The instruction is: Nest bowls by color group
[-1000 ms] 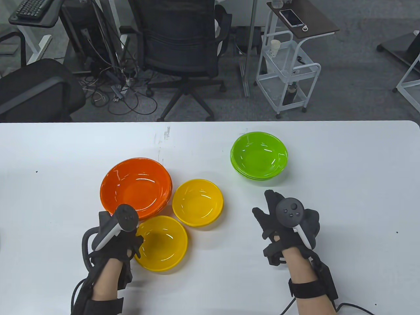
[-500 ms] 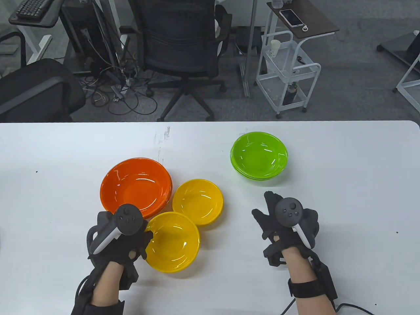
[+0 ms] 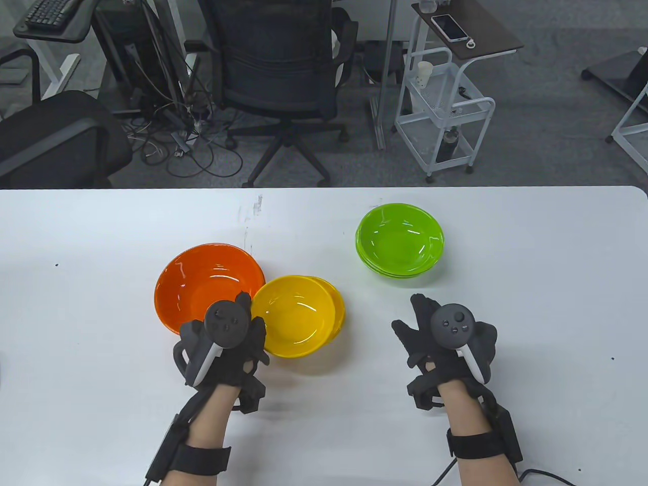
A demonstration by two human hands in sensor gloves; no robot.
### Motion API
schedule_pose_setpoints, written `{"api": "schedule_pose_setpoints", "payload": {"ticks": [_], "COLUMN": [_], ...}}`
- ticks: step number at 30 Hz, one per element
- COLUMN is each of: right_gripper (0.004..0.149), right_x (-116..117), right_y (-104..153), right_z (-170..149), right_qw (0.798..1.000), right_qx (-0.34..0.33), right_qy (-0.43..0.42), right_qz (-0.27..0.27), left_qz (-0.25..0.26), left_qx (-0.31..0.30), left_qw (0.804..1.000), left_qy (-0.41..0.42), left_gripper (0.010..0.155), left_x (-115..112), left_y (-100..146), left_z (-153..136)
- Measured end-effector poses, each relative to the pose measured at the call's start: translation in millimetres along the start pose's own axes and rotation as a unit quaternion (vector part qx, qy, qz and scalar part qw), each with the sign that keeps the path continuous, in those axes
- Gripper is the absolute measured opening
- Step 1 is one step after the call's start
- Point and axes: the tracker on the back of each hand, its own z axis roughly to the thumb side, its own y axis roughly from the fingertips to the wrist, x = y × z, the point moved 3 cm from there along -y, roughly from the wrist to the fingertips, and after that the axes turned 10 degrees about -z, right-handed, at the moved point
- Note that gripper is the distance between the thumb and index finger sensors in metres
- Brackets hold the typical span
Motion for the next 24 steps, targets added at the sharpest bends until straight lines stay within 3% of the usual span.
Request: {"api": "schedule_pose_setpoints", "payload": {"ticks": [11,24], "right_gripper": [0.074,0.072], "right_x": [-6,-9], "right_y": [-2,-4], "right_z": [-6,-12], "right_qw": [0.999,0.998], "right_qx": [0.01,0.022], "right_qy": [-0.047,-0.063], "right_qz": [0.003,-0.01], "left_qz": [-0.005,-0.015], "left_qx": [0.048,0.054], "left_qw": [0.999,0.998], "left_qy": [-0.005,-0.033], "left_gripper": [0.067,0.069], "left_x": [-26,-28], "left_y": [-15,-19], "left_z": [9,11]}}
